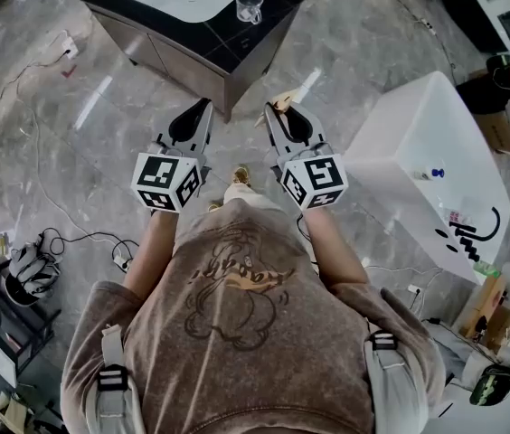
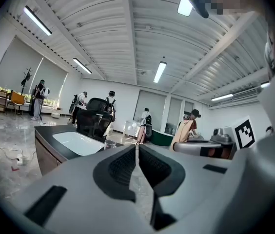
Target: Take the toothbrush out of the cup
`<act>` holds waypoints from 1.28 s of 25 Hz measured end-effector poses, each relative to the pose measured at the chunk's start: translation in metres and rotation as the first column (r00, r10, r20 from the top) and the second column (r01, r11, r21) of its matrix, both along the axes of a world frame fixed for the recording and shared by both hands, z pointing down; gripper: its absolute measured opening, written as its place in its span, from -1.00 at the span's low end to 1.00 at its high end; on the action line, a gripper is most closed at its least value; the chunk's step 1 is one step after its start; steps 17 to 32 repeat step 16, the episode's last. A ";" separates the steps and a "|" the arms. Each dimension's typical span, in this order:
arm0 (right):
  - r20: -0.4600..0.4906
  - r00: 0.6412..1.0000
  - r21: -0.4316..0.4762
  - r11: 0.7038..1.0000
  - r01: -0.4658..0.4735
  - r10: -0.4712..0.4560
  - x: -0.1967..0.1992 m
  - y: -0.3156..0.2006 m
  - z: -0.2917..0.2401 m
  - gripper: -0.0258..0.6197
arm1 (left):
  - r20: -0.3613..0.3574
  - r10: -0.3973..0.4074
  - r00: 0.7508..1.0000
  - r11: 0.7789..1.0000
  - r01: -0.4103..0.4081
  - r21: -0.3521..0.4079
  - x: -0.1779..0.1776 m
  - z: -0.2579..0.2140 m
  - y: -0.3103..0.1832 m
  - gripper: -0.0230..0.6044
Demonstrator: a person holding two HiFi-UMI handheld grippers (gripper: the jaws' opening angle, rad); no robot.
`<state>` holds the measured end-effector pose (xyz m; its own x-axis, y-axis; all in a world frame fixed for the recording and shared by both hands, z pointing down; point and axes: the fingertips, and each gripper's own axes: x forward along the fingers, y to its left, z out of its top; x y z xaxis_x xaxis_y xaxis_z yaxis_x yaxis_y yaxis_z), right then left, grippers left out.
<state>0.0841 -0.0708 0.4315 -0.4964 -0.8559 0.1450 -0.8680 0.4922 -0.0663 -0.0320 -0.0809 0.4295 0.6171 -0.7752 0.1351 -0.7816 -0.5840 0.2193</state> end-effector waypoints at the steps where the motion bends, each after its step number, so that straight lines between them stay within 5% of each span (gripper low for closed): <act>1: -0.002 1.000 0.001 1.000 0.000 0.000 -0.001 0.002 0.000 -0.64 | -0.001 0.000 1.000 1.000 0.000 0.000 -0.001 0.000 0.002 -0.82; 32: -0.021 1.000 -0.002 1.000 0.015 -0.015 -0.007 0.011 0.003 -0.64 | 0.009 0.006 1.000 1.000 -0.006 -0.016 -0.001 -0.002 0.009 -0.82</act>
